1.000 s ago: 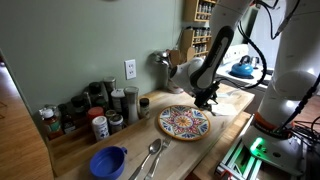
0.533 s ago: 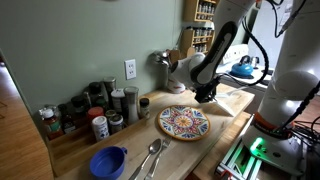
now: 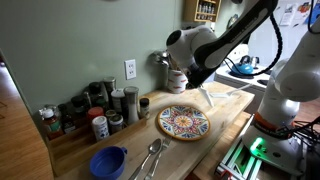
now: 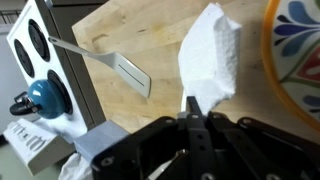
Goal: Put the paper towel on the orange tray
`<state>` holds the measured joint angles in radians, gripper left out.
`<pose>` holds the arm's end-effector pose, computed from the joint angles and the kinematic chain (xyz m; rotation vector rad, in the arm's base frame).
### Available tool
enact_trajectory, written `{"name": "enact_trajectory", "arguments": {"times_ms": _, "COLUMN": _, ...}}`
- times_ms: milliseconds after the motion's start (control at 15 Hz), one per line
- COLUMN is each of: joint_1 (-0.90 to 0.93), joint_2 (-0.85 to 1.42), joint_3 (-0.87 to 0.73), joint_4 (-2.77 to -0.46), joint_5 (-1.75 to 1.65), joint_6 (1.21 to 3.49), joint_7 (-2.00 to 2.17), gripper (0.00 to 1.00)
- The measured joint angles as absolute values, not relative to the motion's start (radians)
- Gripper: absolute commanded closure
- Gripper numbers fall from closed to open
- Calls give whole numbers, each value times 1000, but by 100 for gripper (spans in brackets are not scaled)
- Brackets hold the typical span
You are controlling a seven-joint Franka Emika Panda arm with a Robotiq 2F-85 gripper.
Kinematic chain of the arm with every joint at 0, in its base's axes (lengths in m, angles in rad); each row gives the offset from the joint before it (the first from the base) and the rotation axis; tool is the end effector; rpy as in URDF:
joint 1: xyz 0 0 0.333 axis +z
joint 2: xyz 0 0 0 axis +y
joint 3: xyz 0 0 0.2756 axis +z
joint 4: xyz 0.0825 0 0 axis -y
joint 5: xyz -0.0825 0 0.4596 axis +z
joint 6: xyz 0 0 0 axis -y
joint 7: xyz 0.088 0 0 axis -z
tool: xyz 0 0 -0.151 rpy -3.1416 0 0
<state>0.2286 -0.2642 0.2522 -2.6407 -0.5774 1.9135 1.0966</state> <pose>0.3964 0.1225 0.1855 2.3935 -0.3691 0.0725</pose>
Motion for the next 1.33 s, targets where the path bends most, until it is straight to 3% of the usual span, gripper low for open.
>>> {"name": "enact_trajectory", "arguments": {"times_ms": 333, "joint_1": 300, "joint_2": -337, "joint_3": 359, "joint_4": -2597, "joint_5": -505, "joint_6": 1912, "joint_7": 1055, "gripper": 98}}
{"name": "enact_trajectory", "arguments": {"times_ms": 800, "joint_1": 298, "joint_2": -339, "joint_3": 372, "joint_4": -2588, "joint_5": -495, "joint_6": 1913, "joint_7": 1036, "gripper": 100}}
{"name": "enact_trajectory", "arguments": {"times_ms": 1333, "joint_1": 304, "joint_2": -123, "joint_3": 420, "joint_4": -2512, "joint_5": -467, "joint_6": 1912, "joint_7": 1041, "gripper": 100}}
